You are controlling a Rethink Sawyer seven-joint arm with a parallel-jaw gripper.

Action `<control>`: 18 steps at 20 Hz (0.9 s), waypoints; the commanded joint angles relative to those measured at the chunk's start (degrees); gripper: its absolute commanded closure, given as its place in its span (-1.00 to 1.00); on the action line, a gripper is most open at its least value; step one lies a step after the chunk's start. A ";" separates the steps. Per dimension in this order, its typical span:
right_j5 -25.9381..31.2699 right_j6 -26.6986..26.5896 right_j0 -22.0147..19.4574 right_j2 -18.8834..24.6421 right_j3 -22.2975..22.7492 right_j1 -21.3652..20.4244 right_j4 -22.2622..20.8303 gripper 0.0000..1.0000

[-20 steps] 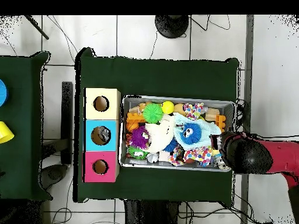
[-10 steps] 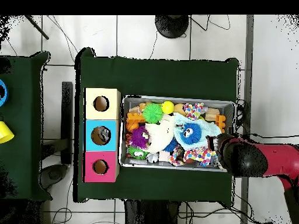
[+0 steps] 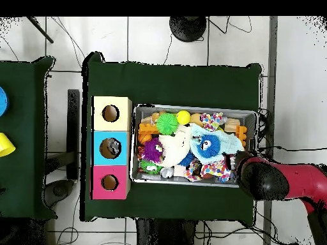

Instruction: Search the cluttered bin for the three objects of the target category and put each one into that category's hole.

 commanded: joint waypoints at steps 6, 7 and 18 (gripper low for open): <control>-2.29 -4.74 -2.93 -1.25 5.16 1.22 -1.51 -1.00; -2.20 -4.83 -3.13 -1.13 5.26 1.28 -1.41 -1.00; -1.58 -6.26 -5.07 0.12 5.39 2.48 -0.88 -1.00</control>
